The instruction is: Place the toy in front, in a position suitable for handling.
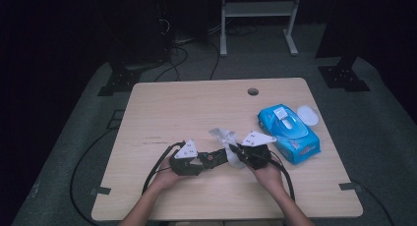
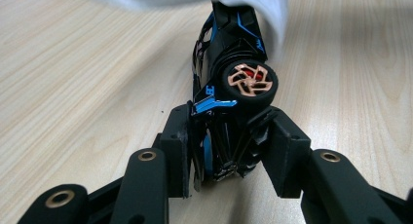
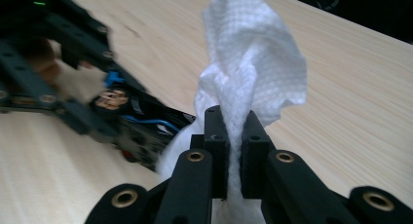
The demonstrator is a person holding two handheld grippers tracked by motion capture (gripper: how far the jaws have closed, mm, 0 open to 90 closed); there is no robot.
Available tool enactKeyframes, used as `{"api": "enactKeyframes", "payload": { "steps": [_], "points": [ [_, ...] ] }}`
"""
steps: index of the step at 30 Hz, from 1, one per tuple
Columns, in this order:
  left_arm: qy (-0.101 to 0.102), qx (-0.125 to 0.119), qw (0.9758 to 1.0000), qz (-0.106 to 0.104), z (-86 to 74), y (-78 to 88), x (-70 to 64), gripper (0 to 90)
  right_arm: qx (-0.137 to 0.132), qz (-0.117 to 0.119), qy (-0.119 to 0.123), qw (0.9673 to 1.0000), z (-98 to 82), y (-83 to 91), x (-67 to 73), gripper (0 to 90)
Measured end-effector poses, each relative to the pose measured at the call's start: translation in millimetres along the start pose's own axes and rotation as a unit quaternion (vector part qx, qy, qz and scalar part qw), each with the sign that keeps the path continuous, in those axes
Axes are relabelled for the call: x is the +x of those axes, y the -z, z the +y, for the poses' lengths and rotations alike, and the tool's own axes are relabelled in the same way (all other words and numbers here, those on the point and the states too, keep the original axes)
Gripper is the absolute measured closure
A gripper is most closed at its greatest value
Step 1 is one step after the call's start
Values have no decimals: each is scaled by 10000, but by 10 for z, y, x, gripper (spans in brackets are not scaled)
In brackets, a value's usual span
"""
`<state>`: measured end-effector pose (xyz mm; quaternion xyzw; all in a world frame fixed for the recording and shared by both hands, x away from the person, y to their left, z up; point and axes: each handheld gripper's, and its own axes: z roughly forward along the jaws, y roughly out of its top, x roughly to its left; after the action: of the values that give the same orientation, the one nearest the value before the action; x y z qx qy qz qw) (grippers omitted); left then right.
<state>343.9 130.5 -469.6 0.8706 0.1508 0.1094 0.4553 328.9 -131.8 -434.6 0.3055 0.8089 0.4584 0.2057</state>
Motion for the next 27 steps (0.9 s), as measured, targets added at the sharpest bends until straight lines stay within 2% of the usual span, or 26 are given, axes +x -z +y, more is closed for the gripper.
{"api": "enactKeyframes", "payload": {
  "steps": [2, 3, 6, 7, 10, 13, 17, 19, 24, 27],
  "points": [
    [21, -24, 10000, -10, -11, 6, 6, 585, -3, 218, 59, 9997, 24, -17, 54, 843],
    [21, -23, 10000, -7, -11, 6, 5, 585, 5, 231, 16, 9997, 23, -12, 31, 844],
    [36, -33, 10000, -14, -12, 4, 6, 585, 14, 61, -64, 10000, -12, 24, -103, 843],
    [26, -14, 10000, -20, -12, 2, 8, 585, 46, -91, -110, 9999, -32, 47, -155, 843],
    [18, 21, 10000, -24, -13, -15, 1, 585, 36, -161, -194, 9997, -55, 90, -206, 844],
    [13, 29, 10000, -30, -11, -17, 2, 586, 38, -194, -192, 9996, -47, 81, -149, 844],
    [15, 28, 10000, -20, -13, -16, 1, 586, -42, 96, 23, 9999, -2, 30, 4, 842],
    [22, 26, 10000, -21, -14, -15, 1, 586, 0, 62, 49, 10000, 10, 37, -7, 843],
    [43, 3, 10000, -39, -18, -17, 5, 586, -103, -353, -419, 9984, -47, 203, -296, 844],
    [70, -15, 10000, -60, -22, -19, 11, 586, -108, -361, -653, 9972, -103, 273, -417, 843]
  ]
}}
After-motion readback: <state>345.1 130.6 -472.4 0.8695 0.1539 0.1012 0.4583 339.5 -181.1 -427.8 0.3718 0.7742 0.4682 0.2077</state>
